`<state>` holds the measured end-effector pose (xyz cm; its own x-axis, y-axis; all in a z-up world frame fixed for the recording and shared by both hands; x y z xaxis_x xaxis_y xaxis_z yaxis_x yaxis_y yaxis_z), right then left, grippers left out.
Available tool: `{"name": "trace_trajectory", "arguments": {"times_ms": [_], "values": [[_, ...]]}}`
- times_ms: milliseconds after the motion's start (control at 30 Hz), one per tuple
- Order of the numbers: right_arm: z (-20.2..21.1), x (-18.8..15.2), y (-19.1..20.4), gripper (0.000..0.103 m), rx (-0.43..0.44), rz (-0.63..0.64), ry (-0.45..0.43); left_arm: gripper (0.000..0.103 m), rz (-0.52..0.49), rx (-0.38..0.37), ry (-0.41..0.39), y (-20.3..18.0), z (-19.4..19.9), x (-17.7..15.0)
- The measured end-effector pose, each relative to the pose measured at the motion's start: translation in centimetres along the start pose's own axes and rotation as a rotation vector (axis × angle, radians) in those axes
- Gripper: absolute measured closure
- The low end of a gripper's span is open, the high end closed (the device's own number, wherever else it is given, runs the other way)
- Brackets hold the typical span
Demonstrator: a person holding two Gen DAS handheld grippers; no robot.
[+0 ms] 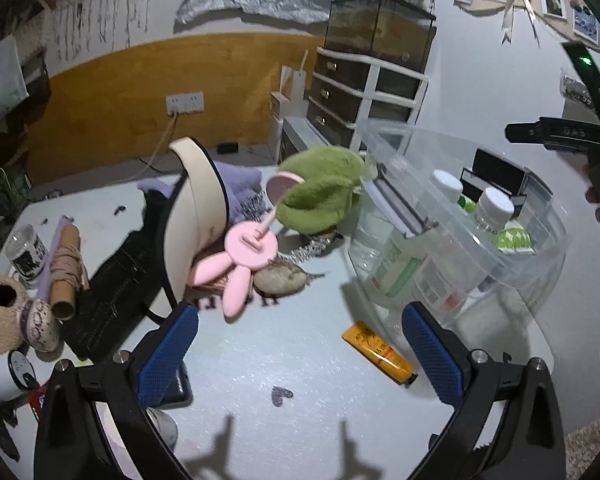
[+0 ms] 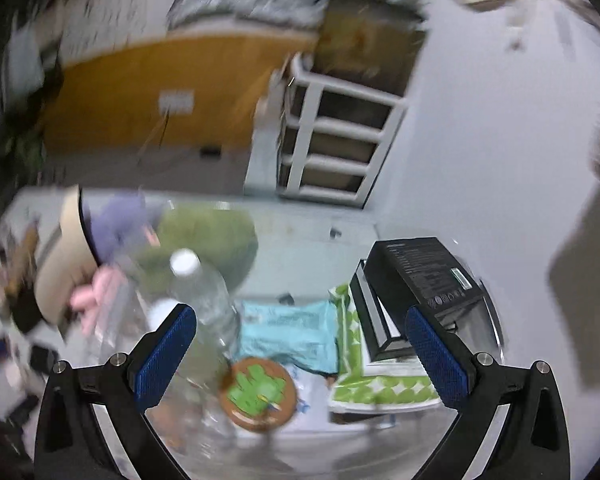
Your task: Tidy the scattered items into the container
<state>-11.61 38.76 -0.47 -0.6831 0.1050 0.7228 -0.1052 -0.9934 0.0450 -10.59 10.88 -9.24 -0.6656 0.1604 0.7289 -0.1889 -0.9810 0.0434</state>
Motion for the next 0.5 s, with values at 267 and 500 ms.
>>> {"name": "trace_trajectory", "arguments": {"times_ms": [267, 500], "values": [[5.7, -4.3, 1.8, 0.0, -0.037, -0.248, -0.313, 0.001, -0.012, -0.047, -0.058, 1.3, 2.8, 1.3], [7.2, -8.2, 5.0, 0.0, -0.039, -0.335, -0.326, 0.001, -0.043, -0.07, -0.082, 2.5, 4.5, 1.4]]}}
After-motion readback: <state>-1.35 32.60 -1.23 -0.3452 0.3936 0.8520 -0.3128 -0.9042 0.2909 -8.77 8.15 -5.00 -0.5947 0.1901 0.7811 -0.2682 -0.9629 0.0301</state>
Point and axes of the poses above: each gripper's, at about its wrist camera, not at the fingertips, and z roughly against the way its jaws point, y to its left, x to its top, the point moved 2 cm from there along -z, roughly the way its jaws point, and after that the axes turned 13 degrees about x, right-handed, at the moved point
